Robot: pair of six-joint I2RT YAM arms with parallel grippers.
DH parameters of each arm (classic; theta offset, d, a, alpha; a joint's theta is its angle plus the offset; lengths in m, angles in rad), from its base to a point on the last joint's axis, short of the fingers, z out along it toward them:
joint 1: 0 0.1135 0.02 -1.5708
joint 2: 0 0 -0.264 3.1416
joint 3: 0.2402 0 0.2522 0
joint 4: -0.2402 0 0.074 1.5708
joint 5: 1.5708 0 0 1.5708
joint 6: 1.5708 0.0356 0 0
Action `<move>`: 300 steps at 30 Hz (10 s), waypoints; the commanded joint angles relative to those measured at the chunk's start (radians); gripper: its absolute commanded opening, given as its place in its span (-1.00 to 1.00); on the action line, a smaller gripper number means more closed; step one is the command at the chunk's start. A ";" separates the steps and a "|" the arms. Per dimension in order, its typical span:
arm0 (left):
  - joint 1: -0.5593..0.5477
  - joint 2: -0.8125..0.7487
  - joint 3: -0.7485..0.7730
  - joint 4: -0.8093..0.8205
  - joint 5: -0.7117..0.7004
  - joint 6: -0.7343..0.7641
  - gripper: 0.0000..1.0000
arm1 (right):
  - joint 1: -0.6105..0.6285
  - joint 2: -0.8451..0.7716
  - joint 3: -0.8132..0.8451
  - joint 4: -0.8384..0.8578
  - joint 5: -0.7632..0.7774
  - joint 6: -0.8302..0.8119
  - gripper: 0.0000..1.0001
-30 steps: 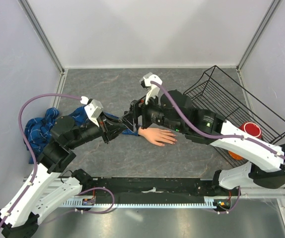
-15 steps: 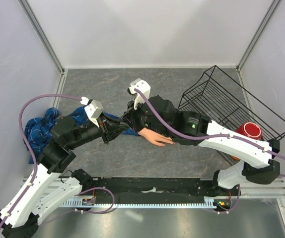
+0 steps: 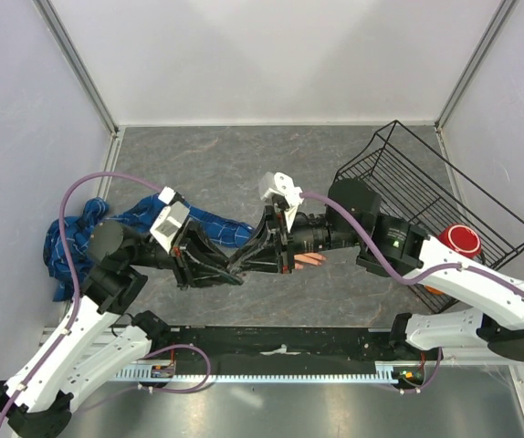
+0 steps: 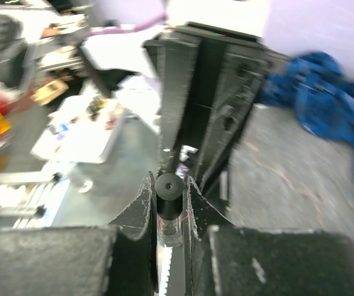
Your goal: Paint the nails
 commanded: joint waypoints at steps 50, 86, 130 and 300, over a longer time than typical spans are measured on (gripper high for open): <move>-0.011 0.023 0.015 0.332 0.221 -0.152 -0.96 | 0.032 0.029 -0.020 0.128 -0.333 -0.015 -1.00; -0.011 -0.070 0.117 -0.460 -0.648 0.363 -0.96 | 0.093 0.158 0.264 -0.194 0.799 0.103 0.29; -0.011 -0.059 0.137 -0.457 -0.563 0.409 -0.96 | -0.114 0.000 0.129 -0.142 0.386 0.121 0.68; -0.011 0.057 0.202 -0.517 -0.408 0.436 -0.96 | -0.145 0.009 0.185 -0.268 0.215 0.085 -1.00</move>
